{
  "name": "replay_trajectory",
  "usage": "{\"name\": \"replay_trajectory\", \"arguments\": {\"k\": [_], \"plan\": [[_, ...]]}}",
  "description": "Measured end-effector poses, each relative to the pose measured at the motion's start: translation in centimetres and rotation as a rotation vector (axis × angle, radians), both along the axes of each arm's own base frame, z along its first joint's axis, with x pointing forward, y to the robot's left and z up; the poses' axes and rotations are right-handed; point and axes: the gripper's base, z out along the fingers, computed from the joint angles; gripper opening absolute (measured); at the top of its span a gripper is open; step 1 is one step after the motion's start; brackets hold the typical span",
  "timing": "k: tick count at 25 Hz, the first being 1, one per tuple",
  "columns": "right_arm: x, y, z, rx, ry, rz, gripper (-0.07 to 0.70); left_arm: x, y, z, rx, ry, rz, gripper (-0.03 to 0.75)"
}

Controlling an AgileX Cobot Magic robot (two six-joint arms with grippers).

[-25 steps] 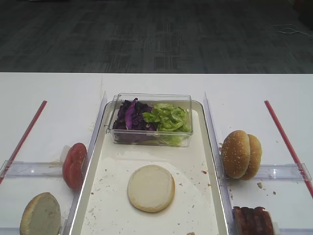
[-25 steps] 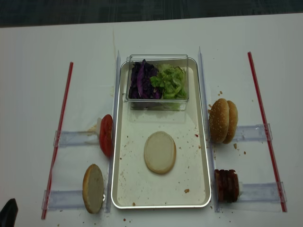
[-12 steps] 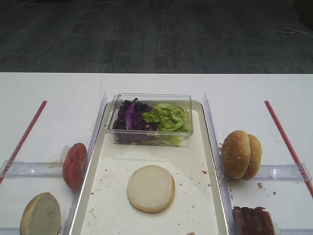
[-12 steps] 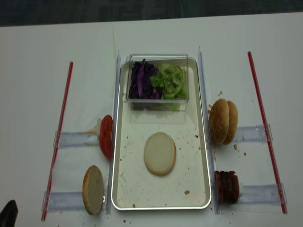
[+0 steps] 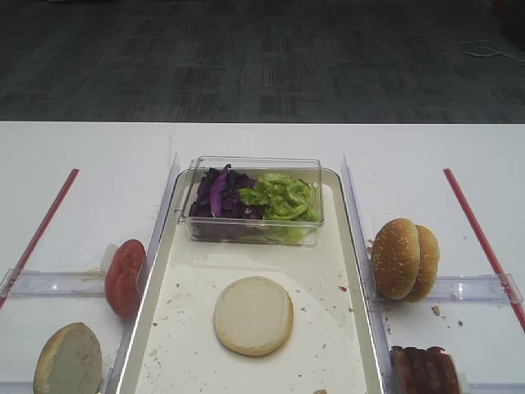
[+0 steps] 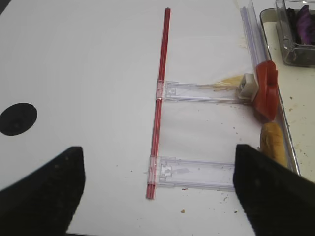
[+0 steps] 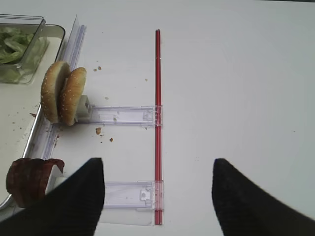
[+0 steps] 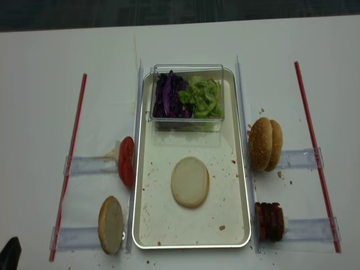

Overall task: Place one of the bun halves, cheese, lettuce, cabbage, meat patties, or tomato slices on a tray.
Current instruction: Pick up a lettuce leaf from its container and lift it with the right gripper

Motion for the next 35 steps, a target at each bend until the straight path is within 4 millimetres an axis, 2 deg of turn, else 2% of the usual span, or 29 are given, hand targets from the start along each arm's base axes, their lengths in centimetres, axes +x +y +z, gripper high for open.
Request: {"name": "replay_trajectory", "arguments": {"k": [3, 8, 18, 30, 35], "plan": [[0.8, -0.1, 0.0, 0.007, 0.056, 0.000, 0.506, 0.0, 0.0, 0.0, 0.000, 0.000, 0.000, 0.599], [3.4, -0.4, -0.3, 0.028, 0.230, 0.000, 0.506, 0.0, 0.0, 0.0, 0.000, 0.000, 0.000, 0.599], [7.8, -1.0, -2.0, 0.065, 0.528, -0.002, 0.506, 0.0, 0.0, 0.0, 0.000, 0.000, 0.000, 0.599], [11.3, -1.4, -4.8, 0.099, 0.802, -0.004, 0.506, 0.0, 0.0, 0.0, 0.000, 0.000, 0.000, 0.600], [11.9, -1.5, -5.5, 0.105, 0.855, -0.005, 0.506, 0.0, 0.0, 0.0, 0.000, 0.000, 0.000, 0.599]]}}
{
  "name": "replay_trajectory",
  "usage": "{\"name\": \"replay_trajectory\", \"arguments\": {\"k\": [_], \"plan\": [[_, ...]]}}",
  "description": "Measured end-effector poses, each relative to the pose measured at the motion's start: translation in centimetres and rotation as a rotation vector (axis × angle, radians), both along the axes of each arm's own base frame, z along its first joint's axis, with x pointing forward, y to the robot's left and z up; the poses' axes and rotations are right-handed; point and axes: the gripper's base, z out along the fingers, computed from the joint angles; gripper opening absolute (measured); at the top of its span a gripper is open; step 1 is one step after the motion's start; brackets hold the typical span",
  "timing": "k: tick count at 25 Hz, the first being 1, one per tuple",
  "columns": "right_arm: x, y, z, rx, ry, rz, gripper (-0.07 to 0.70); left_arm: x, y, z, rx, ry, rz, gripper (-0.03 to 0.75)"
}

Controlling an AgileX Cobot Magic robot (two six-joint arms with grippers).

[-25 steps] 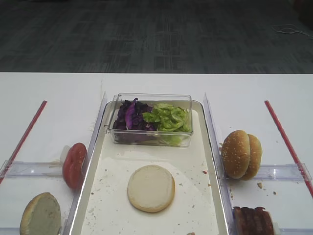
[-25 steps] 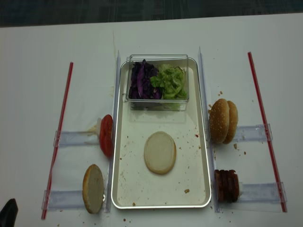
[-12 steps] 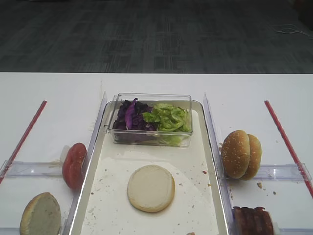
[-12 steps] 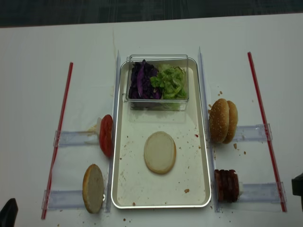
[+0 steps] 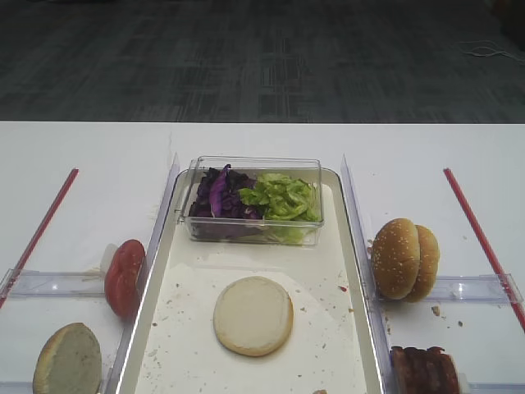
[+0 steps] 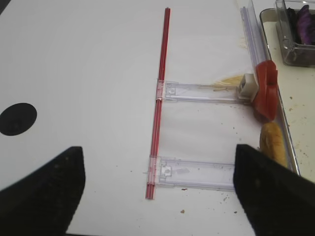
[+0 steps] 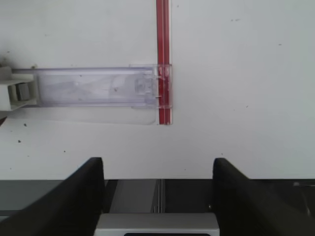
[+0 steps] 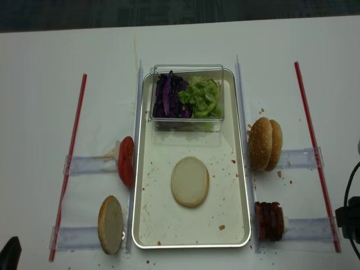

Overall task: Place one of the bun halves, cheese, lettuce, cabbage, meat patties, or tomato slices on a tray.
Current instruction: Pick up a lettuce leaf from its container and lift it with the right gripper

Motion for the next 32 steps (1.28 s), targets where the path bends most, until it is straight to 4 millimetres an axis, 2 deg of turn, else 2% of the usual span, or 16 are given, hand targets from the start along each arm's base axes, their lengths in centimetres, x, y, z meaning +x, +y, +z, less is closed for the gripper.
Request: {"name": "replay_trajectory", "arguments": {"k": [23, 28, 32], "plan": [[0.3, 0.0, 0.3, -0.002, -0.016, -0.001, 0.506, 0.0, 0.0, 0.0, 0.000, 0.000, 0.000, 0.599], [2.4, -0.3, 0.9, -0.003, -0.017, -0.002, 0.506, 0.0, 0.0, 0.0, 0.000, 0.000, 0.000, 0.599], [5.9, -0.7, 0.8, 0.007, 0.041, -0.006, 0.506, 0.0, 0.0, 0.0, 0.000, -0.001, 0.000, 0.599]]}}
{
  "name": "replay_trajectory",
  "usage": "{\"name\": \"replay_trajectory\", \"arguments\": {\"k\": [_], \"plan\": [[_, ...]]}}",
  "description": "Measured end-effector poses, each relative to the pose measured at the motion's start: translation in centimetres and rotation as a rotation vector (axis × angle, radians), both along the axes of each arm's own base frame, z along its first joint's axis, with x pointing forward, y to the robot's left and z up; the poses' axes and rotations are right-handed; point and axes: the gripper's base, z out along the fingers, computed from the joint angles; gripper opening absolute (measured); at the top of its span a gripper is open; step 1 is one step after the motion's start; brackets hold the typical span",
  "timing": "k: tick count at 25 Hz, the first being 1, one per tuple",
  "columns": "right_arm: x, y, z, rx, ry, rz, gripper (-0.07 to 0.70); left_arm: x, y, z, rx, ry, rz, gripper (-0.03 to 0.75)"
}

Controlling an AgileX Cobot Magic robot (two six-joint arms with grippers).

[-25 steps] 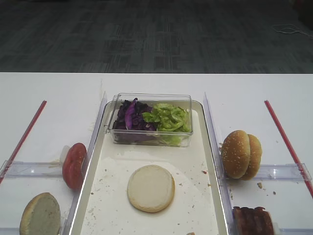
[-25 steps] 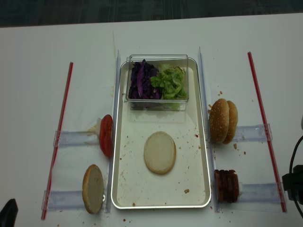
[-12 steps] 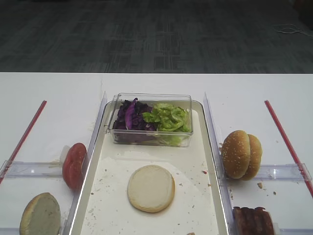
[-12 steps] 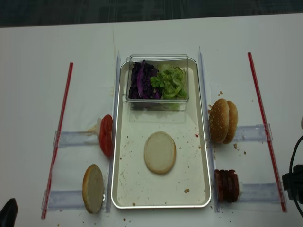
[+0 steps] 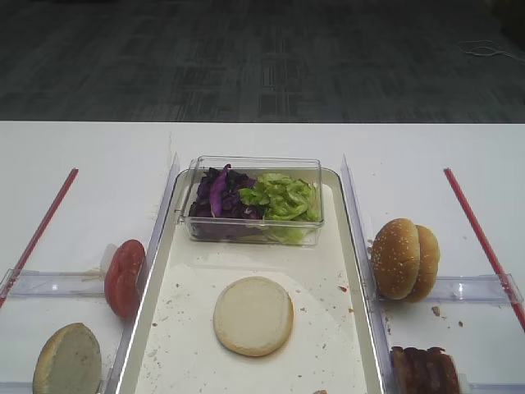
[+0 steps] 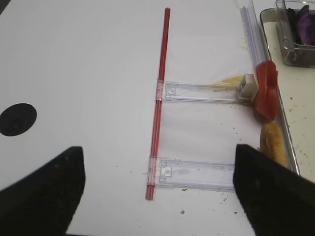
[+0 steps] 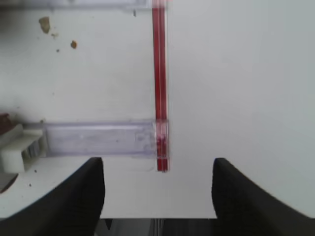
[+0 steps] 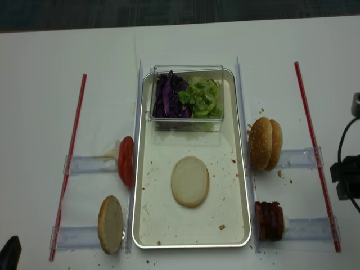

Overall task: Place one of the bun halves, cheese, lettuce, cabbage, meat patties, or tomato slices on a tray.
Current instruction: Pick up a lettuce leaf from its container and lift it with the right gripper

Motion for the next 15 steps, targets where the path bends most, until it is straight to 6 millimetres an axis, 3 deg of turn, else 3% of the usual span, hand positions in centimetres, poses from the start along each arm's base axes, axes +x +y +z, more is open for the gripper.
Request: {"name": "replay_trajectory", "arguments": {"k": [9, 15], "plan": [[12.4, -1.5, 0.7, 0.004, -0.011, -0.002, 0.506, 0.0, 0.0, 0.0, 0.000, 0.000, 0.000, 0.599], [19.9, -2.3, -0.1, 0.014, 0.018, 0.005, 0.506, 0.0, 0.0, 0.0, 0.000, -0.002, 0.000, 0.599]]}}
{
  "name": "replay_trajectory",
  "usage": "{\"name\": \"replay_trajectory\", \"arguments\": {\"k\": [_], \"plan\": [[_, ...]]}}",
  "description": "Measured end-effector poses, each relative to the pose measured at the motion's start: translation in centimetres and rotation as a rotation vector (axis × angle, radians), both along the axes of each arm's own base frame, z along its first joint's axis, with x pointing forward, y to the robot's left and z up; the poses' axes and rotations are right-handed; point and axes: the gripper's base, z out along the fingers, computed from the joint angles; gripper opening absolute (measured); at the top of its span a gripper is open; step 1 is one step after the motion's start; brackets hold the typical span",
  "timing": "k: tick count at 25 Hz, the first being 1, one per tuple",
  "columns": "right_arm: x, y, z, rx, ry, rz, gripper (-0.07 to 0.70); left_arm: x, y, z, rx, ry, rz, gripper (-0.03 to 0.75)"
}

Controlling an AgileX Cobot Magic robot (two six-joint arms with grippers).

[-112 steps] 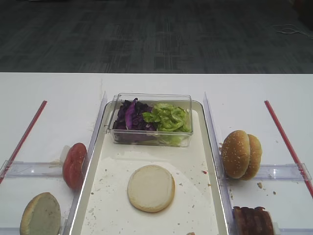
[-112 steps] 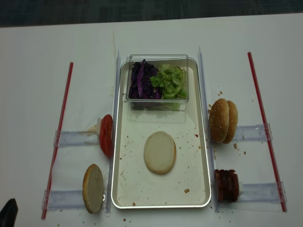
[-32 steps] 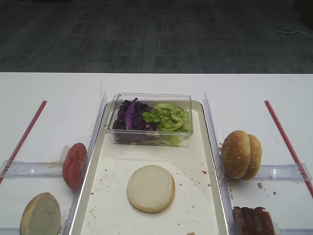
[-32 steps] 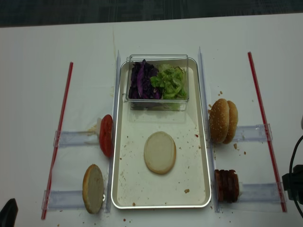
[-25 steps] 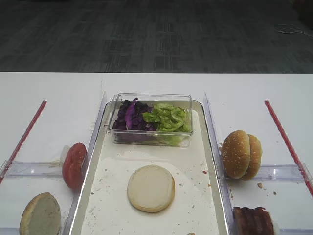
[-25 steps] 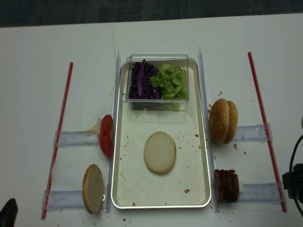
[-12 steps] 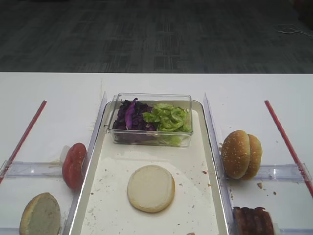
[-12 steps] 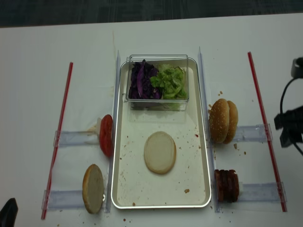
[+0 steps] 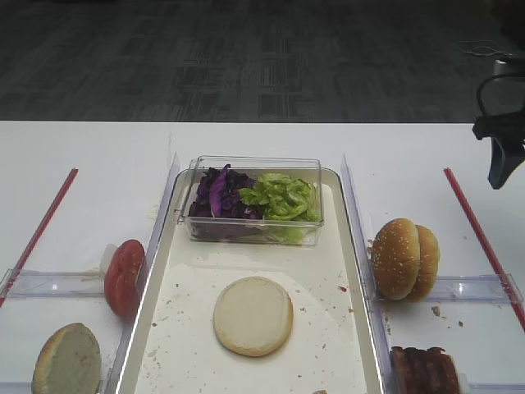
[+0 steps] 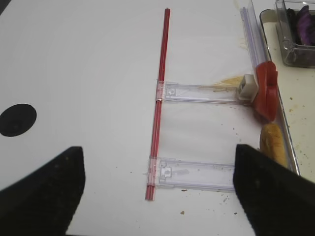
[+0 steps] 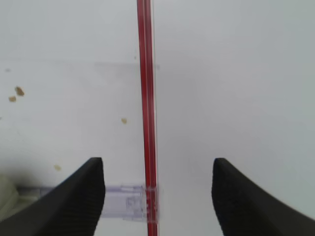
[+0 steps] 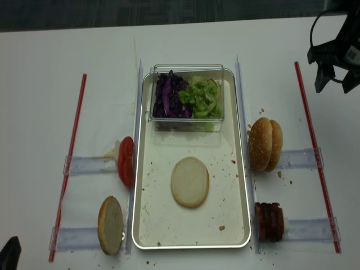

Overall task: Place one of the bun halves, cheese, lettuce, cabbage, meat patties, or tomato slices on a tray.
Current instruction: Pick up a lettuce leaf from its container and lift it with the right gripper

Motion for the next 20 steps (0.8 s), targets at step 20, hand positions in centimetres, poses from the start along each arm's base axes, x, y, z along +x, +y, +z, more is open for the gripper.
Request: {"name": "replay_trajectory", "arguments": {"k": [20], "plan": [[4.5, 4.2, -0.5, 0.027, -0.010, 0.079, 0.506, 0.0, 0.0, 0.0, 0.000, 0.000, 0.000, 0.599]]}}
